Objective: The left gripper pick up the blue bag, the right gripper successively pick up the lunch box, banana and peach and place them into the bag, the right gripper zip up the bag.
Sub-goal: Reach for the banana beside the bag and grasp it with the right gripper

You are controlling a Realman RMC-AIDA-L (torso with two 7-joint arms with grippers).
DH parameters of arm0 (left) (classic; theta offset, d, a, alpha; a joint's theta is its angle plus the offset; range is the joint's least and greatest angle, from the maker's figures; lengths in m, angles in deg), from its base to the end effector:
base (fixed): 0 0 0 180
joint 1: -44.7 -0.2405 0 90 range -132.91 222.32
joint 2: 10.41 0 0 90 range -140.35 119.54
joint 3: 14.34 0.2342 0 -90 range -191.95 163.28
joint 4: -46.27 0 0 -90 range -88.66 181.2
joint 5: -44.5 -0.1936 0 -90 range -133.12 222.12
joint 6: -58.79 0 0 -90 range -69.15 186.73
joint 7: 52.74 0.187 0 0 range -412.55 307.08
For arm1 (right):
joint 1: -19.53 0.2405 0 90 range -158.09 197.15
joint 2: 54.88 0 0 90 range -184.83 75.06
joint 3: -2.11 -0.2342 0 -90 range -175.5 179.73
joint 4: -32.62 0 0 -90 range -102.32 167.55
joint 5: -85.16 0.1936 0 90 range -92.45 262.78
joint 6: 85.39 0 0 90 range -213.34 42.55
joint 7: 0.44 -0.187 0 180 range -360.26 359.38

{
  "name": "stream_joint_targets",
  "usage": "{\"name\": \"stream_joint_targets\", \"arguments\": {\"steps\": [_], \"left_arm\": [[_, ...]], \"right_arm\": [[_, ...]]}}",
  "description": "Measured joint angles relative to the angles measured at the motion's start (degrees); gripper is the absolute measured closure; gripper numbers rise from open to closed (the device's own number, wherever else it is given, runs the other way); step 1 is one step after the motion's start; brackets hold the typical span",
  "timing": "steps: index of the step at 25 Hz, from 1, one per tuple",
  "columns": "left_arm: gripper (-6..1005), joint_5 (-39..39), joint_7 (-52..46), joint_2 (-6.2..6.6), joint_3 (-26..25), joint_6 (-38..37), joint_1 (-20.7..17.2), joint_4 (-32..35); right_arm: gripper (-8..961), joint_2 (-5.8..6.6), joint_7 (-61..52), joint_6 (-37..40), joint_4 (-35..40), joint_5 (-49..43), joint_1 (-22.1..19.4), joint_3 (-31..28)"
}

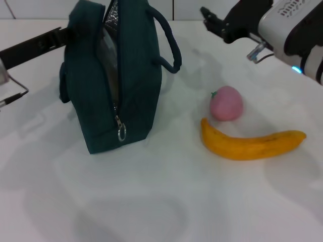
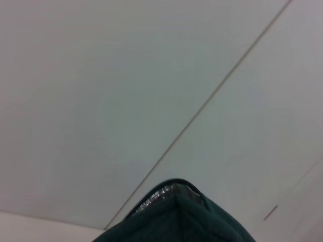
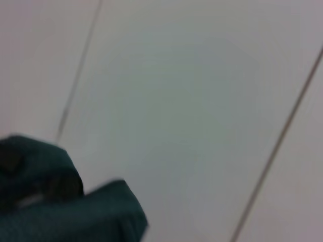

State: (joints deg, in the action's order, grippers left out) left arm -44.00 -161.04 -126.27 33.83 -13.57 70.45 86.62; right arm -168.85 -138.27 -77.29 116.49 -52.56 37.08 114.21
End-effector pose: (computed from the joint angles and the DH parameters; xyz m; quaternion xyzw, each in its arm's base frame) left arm -0.2280 0.3789 0.0364 -0.7740 -0.4501 -0.3849 0.2241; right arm 0.0926 0.3862 -0.0227 -0.8652 0.0360 0.1667 0.4714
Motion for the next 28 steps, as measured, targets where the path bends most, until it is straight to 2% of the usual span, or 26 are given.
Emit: {"name": "stream_joint_targets", "arguments": {"steps": [3, 6, 10, 17, 24, 28], "left_arm": [[917, 3.17, 5.16, 0.01, -0.01, -3.13, -2.51, -0.19], [916, 3.66, 8.45, 0.22, 0.0, -6.21, -3.69, -0.39], [915, 1.89, 10.63, 1.17, 0.04, -10.5, -4.61, -0.4], [913, -3.43, 12.65, 2.6, 0.13, -16.2, -4.62, -0.24], [911, -3.95, 14.03, 2.34, 0.12, -16.11, -4.11, -0.39], [910, -3.78, 15.74, 1.74, 0.06, -14.95, -3.81, -0.5]], "right_arm": [[318, -0.41, 0.0, 0.07, 1.73, 1.0, -0.5, 1.69], [318, -0.67, 0.0, 0.03, 0.76, 3.29, 1.07, 2.53], [318, -1.21, -0.04, 0.06, -1.59, 8.66, 4.04, 2.56], [318, -1.26, -0.09, 1.56, -2.68, 17.38, 7.11, 2.02], [318, -1.34, 0.09, 8.34, -2.57, 29.03, 12.39, -1.98], [317, -1.45, 1.02, 20.45, -4.43, 36.67, 17.0, -8.96]]}}
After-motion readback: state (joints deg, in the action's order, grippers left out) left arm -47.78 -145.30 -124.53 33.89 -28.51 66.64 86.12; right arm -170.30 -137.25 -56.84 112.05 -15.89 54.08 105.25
